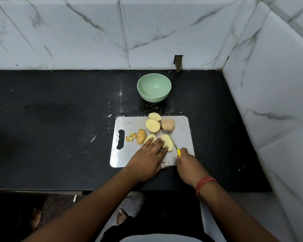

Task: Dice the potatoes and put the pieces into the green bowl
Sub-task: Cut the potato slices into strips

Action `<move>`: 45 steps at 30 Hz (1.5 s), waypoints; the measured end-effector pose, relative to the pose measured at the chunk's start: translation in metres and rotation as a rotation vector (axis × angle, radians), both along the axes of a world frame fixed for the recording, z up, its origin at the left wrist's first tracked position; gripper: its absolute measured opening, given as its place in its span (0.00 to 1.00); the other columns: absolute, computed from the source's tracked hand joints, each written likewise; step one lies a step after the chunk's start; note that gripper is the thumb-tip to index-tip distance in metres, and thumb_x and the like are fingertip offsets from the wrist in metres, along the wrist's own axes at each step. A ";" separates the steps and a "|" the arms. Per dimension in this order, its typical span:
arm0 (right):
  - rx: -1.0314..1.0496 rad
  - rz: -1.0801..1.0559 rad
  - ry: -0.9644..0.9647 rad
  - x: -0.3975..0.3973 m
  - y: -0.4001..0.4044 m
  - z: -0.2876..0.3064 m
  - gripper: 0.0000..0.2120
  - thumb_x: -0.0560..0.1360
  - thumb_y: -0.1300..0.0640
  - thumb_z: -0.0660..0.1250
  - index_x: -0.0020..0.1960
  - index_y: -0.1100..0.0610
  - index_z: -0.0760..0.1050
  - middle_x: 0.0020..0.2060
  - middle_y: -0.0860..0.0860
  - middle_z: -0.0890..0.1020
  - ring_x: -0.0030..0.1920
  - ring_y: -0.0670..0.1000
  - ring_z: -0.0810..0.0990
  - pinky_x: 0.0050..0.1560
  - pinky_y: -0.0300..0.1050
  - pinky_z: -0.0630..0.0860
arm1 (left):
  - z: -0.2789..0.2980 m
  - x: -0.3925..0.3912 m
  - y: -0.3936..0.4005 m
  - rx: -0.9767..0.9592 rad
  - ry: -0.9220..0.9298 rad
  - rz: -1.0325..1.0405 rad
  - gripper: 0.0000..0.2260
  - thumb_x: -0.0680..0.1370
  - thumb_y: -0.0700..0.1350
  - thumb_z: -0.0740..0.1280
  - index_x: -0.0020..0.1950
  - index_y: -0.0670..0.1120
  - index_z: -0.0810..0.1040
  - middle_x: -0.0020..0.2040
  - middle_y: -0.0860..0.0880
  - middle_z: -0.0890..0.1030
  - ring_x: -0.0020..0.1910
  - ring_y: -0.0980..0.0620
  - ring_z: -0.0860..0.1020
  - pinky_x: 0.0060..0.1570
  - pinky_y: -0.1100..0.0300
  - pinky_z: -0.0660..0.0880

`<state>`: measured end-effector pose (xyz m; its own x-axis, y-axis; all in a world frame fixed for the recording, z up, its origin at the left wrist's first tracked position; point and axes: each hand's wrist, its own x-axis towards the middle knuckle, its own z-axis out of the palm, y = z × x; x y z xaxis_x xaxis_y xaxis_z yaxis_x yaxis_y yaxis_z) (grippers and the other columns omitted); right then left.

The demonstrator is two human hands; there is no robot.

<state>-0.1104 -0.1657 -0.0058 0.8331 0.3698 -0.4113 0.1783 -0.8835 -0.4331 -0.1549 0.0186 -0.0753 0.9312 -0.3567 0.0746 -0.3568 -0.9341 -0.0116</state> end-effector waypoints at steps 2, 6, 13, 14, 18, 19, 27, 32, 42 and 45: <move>-0.027 0.003 0.018 0.003 0.004 0.001 0.09 0.83 0.56 0.54 0.59 0.60 0.64 0.51 0.60 0.80 0.48 0.59 0.79 0.40 0.46 0.67 | -0.002 0.001 0.002 -0.014 -0.010 -0.011 0.27 0.82 0.58 0.56 0.75 0.43 0.72 0.72 0.39 0.73 0.75 0.41 0.67 0.78 0.43 0.58; -0.052 -0.018 0.032 0.006 0.011 0.004 0.09 0.82 0.58 0.55 0.60 0.60 0.63 0.52 0.59 0.79 0.47 0.58 0.78 0.40 0.45 0.68 | -0.005 0.004 0.007 -0.044 -0.018 -0.030 0.27 0.84 0.59 0.54 0.75 0.43 0.72 0.71 0.39 0.73 0.75 0.40 0.67 0.78 0.42 0.58; -0.116 -0.015 0.130 0.008 0.020 0.004 0.09 0.80 0.62 0.56 0.59 0.63 0.64 0.53 0.60 0.79 0.50 0.59 0.79 0.41 0.44 0.68 | -0.013 0.008 0.010 -0.094 -0.071 -0.046 0.25 0.84 0.58 0.55 0.74 0.44 0.74 0.69 0.40 0.76 0.73 0.41 0.69 0.78 0.43 0.57; -0.135 -0.012 0.148 0.009 0.021 0.006 0.09 0.80 0.63 0.55 0.60 0.63 0.64 0.53 0.60 0.79 0.51 0.58 0.79 0.41 0.44 0.68 | -0.013 0.007 0.010 -0.105 -0.077 -0.043 0.25 0.84 0.58 0.55 0.73 0.44 0.74 0.69 0.40 0.76 0.73 0.41 0.69 0.78 0.44 0.56; -0.164 0.009 0.187 0.013 0.025 0.008 0.13 0.80 0.63 0.55 0.64 0.64 0.64 0.53 0.59 0.77 0.49 0.57 0.77 0.44 0.44 0.68 | -0.015 0.006 0.010 -0.120 -0.091 -0.057 0.24 0.84 0.58 0.55 0.73 0.45 0.75 0.69 0.41 0.76 0.72 0.41 0.70 0.79 0.45 0.53; -0.151 0.009 0.192 0.015 0.026 0.008 0.14 0.80 0.62 0.55 0.65 0.65 0.64 0.55 0.60 0.77 0.53 0.59 0.77 0.46 0.45 0.68 | -0.015 0.006 0.011 -0.117 -0.094 -0.061 0.24 0.85 0.58 0.55 0.73 0.45 0.74 0.70 0.41 0.75 0.73 0.42 0.69 0.79 0.45 0.53; -0.128 0.005 0.228 0.010 0.016 0.007 0.14 0.82 0.59 0.54 0.66 0.64 0.66 0.58 0.62 0.76 0.59 0.62 0.77 0.48 0.47 0.68 | -0.014 0.004 0.010 -0.046 -0.100 -0.040 0.24 0.84 0.58 0.56 0.74 0.46 0.74 0.70 0.44 0.76 0.74 0.44 0.69 0.78 0.42 0.56; -0.119 -0.001 0.234 -0.014 -0.004 0.002 0.12 0.82 0.58 0.53 0.63 0.62 0.65 0.54 0.59 0.77 0.56 0.60 0.78 0.47 0.46 0.69 | -0.017 0.003 0.010 -0.059 -0.108 -0.018 0.24 0.85 0.58 0.54 0.74 0.46 0.74 0.70 0.44 0.76 0.75 0.44 0.68 0.77 0.41 0.58; -0.022 -0.083 0.183 -0.031 -0.027 0.018 0.09 0.84 0.53 0.54 0.57 0.59 0.64 0.44 0.56 0.78 0.41 0.52 0.77 0.41 0.45 0.71 | -0.017 0.002 0.009 -0.083 -0.120 -0.009 0.25 0.85 0.58 0.54 0.75 0.45 0.72 0.72 0.44 0.74 0.76 0.44 0.66 0.78 0.42 0.54; 0.029 -0.063 0.038 -0.023 -0.018 0.026 0.11 0.84 0.49 0.51 0.54 0.56 0.63 0.39 0.52 0.76 0.39 0.55 0.78 0.39 0.50 0.76 | -0.017 0.001 0.008 -0.092 -0.119 -0.011 0.25 0.85 0.58 0.54 0.76 0.45 0.71 0.73 0.43 0.74 0.77 0.44 0.66 0.78 0.41 0.55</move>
